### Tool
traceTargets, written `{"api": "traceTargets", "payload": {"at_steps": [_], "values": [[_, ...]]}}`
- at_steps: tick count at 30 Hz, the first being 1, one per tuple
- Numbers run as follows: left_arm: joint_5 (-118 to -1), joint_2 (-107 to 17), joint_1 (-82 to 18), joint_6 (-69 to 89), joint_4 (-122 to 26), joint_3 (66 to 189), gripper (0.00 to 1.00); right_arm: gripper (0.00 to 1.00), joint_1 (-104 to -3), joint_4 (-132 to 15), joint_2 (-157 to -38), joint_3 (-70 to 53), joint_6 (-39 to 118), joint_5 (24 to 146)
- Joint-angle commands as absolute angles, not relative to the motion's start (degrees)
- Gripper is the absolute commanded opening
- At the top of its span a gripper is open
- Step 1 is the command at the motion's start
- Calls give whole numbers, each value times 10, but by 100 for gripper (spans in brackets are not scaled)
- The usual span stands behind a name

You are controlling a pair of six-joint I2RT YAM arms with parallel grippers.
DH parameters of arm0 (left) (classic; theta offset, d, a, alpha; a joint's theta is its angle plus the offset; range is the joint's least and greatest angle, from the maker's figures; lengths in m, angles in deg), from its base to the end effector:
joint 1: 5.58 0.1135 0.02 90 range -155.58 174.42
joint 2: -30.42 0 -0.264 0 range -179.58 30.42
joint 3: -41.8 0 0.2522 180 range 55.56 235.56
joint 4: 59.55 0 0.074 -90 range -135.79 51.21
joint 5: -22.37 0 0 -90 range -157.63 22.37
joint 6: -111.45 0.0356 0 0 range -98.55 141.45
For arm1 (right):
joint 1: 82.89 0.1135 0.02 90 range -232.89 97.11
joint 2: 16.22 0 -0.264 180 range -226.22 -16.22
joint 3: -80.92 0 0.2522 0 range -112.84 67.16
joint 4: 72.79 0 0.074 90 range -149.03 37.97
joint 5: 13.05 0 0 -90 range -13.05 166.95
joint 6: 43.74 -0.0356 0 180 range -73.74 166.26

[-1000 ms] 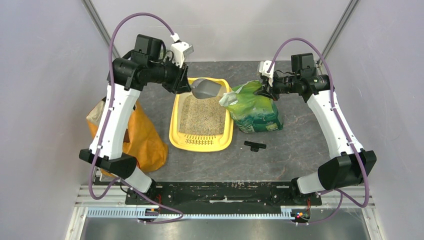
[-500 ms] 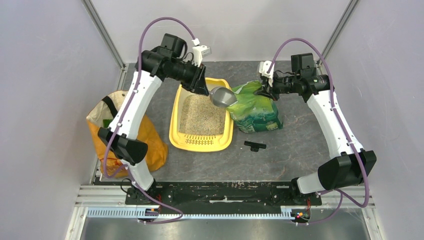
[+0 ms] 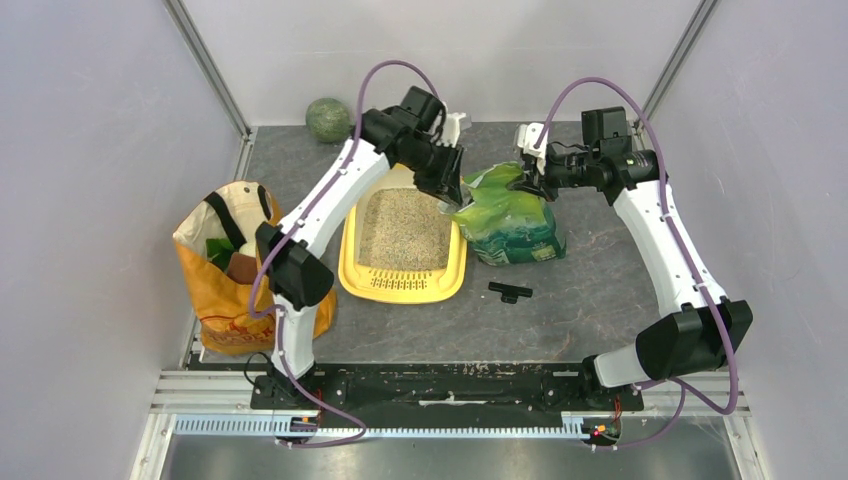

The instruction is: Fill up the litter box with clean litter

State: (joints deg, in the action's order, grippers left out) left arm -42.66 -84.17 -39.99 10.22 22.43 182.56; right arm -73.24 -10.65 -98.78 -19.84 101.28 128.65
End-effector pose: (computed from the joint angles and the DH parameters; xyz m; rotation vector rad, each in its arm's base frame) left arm 0.3346 -0.2474 0.3769 0.7040 2.5411 -0.8507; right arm 0.2857 0.0769 0.3874 -1.4326 1.4850 0.5721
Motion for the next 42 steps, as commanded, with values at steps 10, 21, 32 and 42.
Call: {"api": "traceTargets", "payload": {"at_steps": [10, 21, 32, 42], "values": [[-571, -961, -461, -14, 238, 1854, 2, 0, -725, -173, -986, -193, 1037, 1331], [-465, -1011, -466, -16, 225, 1834, 2, 0, -714, -203, -1002, -188, 1016, 1332], [-206, -995, -456, -31, 95, 1779, 2, 0, -700, -204, -1007, -190, 1010, 1328], [-66, -948, -429, -128, -96, 1674, 2, 0, -697, -207, -1006, -191, 1011, 1321]]}}
